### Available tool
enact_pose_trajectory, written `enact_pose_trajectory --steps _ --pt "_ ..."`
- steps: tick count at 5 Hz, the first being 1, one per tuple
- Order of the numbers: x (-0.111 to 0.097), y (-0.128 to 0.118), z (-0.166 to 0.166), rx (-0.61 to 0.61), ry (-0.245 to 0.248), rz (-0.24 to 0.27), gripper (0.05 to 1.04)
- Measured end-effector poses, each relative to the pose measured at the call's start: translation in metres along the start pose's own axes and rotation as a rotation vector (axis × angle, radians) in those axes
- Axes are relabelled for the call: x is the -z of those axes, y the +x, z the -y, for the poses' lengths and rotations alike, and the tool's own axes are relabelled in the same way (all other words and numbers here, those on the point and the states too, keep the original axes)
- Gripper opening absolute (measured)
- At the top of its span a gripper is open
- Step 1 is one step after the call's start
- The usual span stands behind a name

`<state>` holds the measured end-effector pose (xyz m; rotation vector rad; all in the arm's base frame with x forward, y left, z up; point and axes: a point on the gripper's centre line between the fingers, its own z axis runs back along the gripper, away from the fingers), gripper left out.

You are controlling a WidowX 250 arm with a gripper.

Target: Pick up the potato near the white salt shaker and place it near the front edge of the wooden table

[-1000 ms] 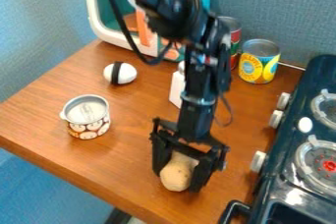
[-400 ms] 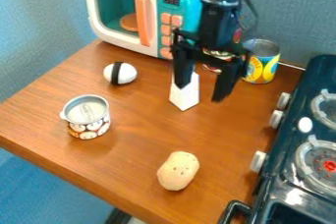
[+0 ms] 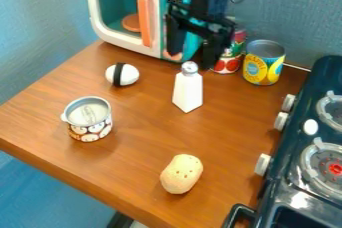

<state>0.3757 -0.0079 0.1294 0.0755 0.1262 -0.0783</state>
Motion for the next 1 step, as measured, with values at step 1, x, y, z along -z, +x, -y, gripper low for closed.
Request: enact_pose_trajectory --steps 1 --pt "0.0000 0.0010 -0.0176 -0.006 0.011 0.010 0.999"
